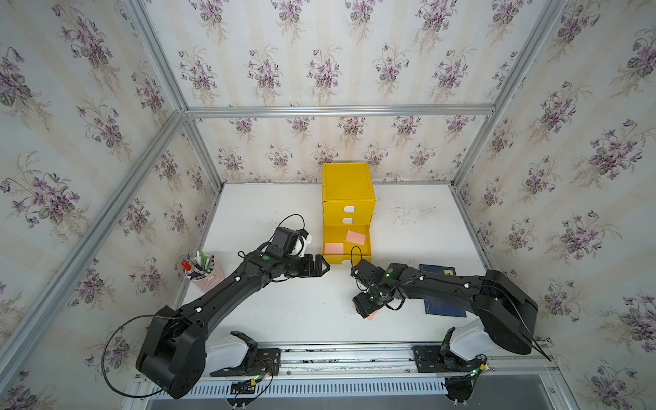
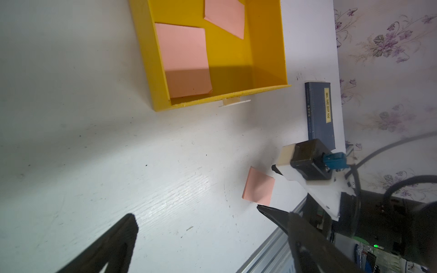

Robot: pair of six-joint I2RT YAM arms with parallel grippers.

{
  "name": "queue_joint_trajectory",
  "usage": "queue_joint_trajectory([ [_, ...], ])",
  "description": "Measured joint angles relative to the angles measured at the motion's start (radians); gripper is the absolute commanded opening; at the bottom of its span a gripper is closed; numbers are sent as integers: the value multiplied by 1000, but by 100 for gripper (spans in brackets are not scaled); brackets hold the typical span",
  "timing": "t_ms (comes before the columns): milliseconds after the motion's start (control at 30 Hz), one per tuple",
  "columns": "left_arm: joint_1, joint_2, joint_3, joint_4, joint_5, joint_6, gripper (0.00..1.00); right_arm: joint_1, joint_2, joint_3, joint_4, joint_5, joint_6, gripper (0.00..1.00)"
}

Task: Please put the sticky notes in the drawer by color
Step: Pick up the sticky notes from the center of the board.

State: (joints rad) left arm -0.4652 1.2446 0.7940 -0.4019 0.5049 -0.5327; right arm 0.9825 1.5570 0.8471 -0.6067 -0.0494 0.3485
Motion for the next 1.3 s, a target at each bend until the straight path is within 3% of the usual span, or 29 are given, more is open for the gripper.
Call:
queue_joint_trajectory([
  [267, 2, -1, -24, -12, 8, 3, 97, 8, 14, -8, -8, -8, -15, 77],
  [567, 3, 2, -29, -13, 17, 6, 97, 91, 60, 38, -57, 5, 0, 72],
  [1067, 20, -17, -61, -27, -9, 6, 97, 96, 171, 120, -151, 31, -15, 66],
  [1300, 21, -17, -65, -26, -8, 6, 97, 95, 148, 103, -131, 32, -5, 70],
])
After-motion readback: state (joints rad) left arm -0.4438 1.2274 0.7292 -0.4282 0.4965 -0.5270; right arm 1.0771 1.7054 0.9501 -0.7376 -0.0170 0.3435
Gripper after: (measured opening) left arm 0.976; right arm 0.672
